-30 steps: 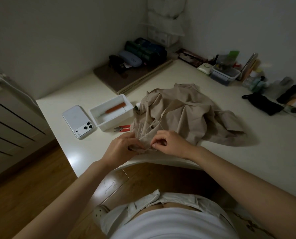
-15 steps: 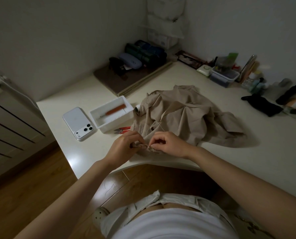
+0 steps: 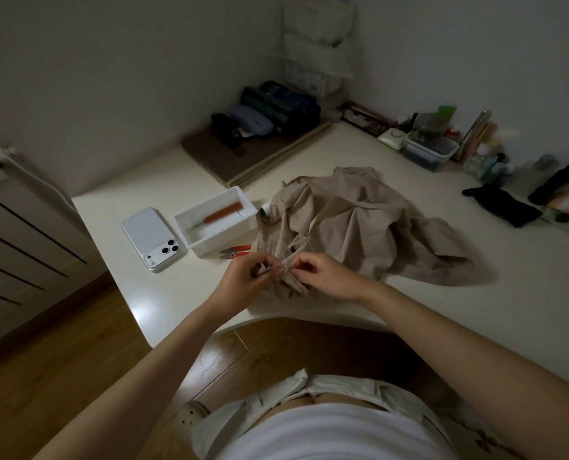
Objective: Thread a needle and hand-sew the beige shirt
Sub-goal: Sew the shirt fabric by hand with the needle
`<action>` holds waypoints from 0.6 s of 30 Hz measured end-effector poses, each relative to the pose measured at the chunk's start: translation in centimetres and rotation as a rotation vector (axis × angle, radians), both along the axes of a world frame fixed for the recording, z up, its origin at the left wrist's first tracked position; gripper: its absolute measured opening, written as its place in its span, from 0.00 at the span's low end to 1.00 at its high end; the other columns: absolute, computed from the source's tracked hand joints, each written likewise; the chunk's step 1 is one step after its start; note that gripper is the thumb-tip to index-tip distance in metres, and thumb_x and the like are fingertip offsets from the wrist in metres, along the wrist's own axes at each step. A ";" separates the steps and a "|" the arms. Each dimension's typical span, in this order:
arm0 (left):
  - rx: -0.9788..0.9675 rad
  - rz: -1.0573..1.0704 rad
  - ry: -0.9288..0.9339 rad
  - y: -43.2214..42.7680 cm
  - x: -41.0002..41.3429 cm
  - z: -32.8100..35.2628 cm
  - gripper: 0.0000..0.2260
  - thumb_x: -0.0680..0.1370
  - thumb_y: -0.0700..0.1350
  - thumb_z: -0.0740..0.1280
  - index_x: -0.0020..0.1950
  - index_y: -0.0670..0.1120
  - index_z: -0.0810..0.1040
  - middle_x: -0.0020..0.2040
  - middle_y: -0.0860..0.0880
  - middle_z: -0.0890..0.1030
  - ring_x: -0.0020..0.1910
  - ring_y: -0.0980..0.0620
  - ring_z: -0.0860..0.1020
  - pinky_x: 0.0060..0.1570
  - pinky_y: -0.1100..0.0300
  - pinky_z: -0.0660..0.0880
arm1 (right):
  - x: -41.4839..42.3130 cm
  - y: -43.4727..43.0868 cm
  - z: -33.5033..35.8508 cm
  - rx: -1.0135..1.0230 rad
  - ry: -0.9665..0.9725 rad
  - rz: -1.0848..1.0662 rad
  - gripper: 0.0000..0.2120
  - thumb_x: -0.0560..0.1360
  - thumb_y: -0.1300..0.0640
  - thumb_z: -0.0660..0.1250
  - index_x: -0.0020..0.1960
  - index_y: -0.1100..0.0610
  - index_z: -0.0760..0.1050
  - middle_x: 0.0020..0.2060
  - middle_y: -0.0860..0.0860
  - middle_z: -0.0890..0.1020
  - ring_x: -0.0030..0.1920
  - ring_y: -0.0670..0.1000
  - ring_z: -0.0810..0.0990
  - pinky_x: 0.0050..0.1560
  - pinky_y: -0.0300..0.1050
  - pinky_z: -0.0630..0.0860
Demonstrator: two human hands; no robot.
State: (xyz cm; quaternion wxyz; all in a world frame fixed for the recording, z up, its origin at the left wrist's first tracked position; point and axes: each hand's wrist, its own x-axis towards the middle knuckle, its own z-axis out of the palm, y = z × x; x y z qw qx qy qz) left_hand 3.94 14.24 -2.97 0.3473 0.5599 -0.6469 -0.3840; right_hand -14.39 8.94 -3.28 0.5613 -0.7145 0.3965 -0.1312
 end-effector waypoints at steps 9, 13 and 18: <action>0.096 0.146 0.206 -0.1 -1.0 0.9 0.05 0.77 0.41 0.67 0.43 0.46 0.80 0.40 0.49 0.82 0.39 0.61 0.79 0.41 0.69 0.75 | 0.3 -0.5 0.9 -0.098 -0.084 -0.100 0.11 0.78 0.67 0.61 0.52 0.55 0.78 0.48 0.50 0.81 0.53 0.47 0.80 0.57 0.35 0.75; 0.152 0.173 0.177 -0.3 -1.1 1.1 0.06 0.78 0.43 0.66 0.43 0.47 0.81 0.39 0.49 0.82 0.38 0.59 0.78 0.41 0.64 0.75 | 0.4 -0.4 1.2 -0.047 -0.148 -0.171 0.08 0.77 0.66 0.63 0.50 0.54 0.76 0.43 0.47 0.81 0.46 0.39 0.80 0.50 0.33 0.76; 0.172 0.236 0.149 -0.4 -1.8 1.2 0.07 0.79 0.45 0.65 0.43 0.46 0.81 0.41 0.42 0.82 0.38 0.55 0.78 0.42 0.59 0.76 | 0.5 -0.6 1.4 -0.121 -0.094 -0.239 0.06 0.75 0.64 0.67 0.49 0.55 0.78 0.43 0.47 0.81 0.48 0.45 0.81 0.49 0.33 0.77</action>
